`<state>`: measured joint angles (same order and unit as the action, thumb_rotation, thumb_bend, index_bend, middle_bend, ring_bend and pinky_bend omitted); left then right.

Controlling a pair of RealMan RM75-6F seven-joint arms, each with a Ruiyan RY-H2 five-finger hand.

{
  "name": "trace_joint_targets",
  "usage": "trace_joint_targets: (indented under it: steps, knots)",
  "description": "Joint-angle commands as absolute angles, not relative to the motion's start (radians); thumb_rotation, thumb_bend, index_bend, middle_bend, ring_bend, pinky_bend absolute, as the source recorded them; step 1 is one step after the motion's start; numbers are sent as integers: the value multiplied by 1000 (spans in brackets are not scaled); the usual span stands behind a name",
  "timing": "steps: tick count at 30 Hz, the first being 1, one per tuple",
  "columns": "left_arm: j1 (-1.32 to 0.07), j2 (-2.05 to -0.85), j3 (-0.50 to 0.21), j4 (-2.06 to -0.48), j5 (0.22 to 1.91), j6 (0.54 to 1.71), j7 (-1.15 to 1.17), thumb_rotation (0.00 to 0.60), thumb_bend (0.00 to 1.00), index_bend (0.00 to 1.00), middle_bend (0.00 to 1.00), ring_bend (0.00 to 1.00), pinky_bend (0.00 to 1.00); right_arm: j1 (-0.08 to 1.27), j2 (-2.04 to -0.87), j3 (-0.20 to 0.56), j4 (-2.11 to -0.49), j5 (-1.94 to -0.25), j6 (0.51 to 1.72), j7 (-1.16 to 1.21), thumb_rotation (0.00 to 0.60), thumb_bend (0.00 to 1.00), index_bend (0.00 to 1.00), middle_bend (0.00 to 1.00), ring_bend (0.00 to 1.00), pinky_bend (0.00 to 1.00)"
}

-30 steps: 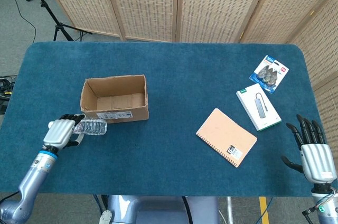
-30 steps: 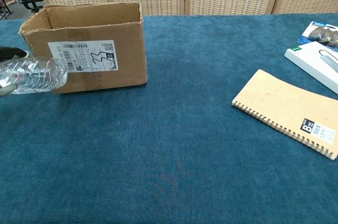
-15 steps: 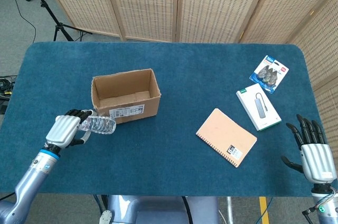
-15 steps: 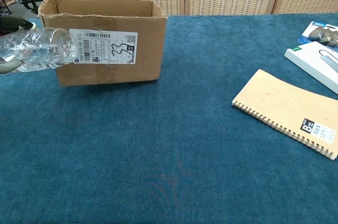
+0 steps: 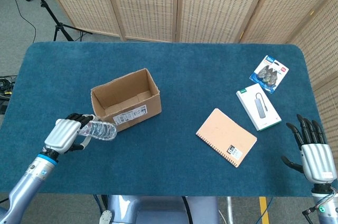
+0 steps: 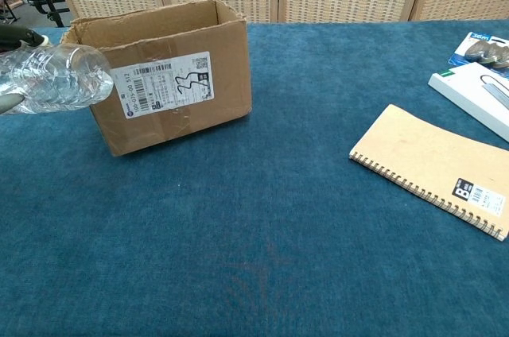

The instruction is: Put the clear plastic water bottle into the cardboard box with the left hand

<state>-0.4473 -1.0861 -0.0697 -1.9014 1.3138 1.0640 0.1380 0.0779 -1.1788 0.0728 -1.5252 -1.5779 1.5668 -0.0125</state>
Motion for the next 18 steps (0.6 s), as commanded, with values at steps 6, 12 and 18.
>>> trace_joint_targets:
  steps: [6, 12, 18]
  knots:
    - [-437, -1055, -65, -1940, 1356, 1084, 81, 600, 747, 722, 512, 311, 375, 78, -1180, 71, -1527, -1581, 1567, -18, 600, 106, 158, 0, 0, 0]
    - [-432, -1053, -84, -1961, 1392, 1129, 46, 600, 747, 722, 512, 311, 374, 79, -1180, 70, -1527, -1581, 1565, -19, 600, 105, 158, 0, 0, 0]
    - [-444, -1100, -130, -1936, 1365, 1174, 88, 600, 746, 722, 512, 311, 375, 80, -1181, 68, -1528, -1583, 1562, -21, 600, 106, 157, 0, 0, 0]
